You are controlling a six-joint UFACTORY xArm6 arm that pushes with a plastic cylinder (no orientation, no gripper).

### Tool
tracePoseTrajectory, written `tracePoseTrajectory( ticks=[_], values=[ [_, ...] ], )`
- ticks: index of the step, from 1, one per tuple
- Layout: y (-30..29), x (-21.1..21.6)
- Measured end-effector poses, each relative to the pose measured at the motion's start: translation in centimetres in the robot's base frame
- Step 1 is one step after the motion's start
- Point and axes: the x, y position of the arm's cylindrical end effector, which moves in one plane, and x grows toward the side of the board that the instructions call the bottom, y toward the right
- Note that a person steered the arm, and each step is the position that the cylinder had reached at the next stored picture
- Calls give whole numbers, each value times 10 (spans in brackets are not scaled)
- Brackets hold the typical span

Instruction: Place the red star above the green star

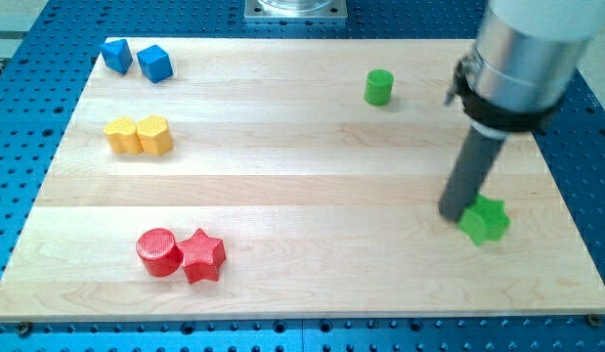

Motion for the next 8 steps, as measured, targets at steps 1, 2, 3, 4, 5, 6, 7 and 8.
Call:
tracePoseTrajectory(
  ticks=[1, 2, 3, 4, 5, 6, 7, 8],
  values=[
    [5, 30],
    [-64, 42],
    [-159, 83],
    [-271, 82],
    [-298, 65],
    [-224, 38],
    [-276, 41],
    [-287, 19]
  ],
)
